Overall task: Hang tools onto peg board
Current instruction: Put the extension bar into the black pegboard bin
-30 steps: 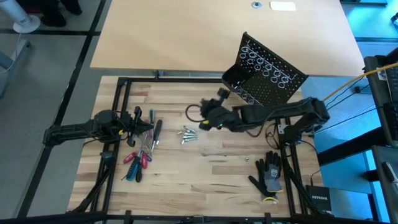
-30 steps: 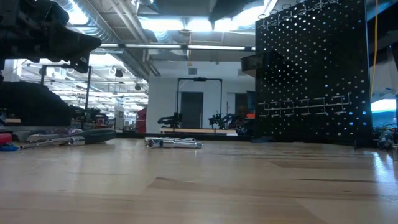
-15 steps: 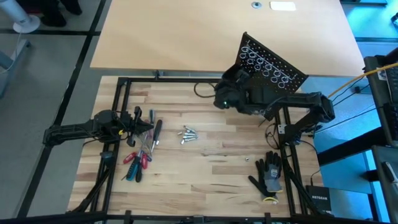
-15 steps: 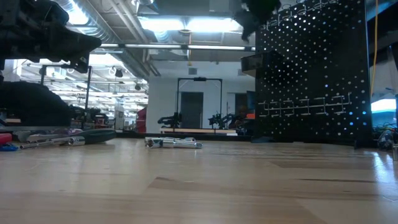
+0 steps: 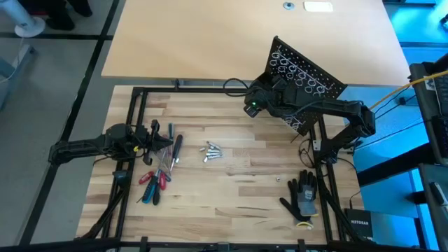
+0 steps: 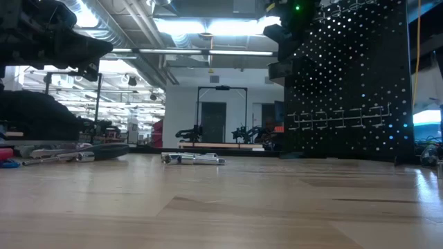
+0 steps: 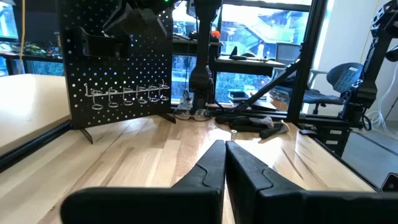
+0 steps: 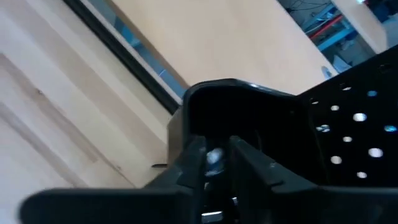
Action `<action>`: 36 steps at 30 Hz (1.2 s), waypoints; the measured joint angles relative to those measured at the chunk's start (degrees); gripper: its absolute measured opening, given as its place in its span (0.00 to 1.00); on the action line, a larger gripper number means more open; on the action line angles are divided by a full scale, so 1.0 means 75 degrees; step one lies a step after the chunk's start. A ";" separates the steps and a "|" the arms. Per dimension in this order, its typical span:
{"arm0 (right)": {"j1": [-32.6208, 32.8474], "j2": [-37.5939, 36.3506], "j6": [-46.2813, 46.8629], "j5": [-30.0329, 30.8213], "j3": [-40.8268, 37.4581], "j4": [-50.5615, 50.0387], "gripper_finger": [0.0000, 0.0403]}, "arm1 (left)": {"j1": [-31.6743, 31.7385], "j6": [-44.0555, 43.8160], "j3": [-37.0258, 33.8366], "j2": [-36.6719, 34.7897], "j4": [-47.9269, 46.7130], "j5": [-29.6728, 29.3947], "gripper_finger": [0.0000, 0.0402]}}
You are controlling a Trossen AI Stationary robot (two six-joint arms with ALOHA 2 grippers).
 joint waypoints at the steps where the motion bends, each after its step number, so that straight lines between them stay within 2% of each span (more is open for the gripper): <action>1: 0.0000 0.0000 -0.0008 -0.0031 0.0000 -0.0017 0.22 | 0.0000 -0.0001 -0.0001 -0.0001 0.0003 0.0000 0.00; 6: 0.0006 -0.0037 -0.0057 -0.0028 0.0027 -0.0068 0.37 | 0.0000 -0.0001 0.0000 0.0000 0.0003 0.0000 0.00; 11: 0.0287 -0.0050 -0.0088 -0.0311 0.0482 -0.0004 0.45 | 0.0000 0.0007 0.0000 0.0002 0.0001 0.0000 0.00; 20: 0.1432 0.0069 -0.0928 -0.2200 0.0711 0.1683 0.46 | 0.0000 0.0059 0.0000 0.0002 0.0002 0.0000 0.00; 27: 0.2094 0.0828 -0.1320 -0.2757 0.0708 0.2060 0.46 | 0.0000 0.0034 0.0000 0.0000 0.0006 0.0000 0.00; 36: 0.2259 0.2169 -0.1501 -0.3890 0.0705 0.2314 0.45 | 0.0000 0.0055 0.0000 0.0002 0.0006 0.0000 0.00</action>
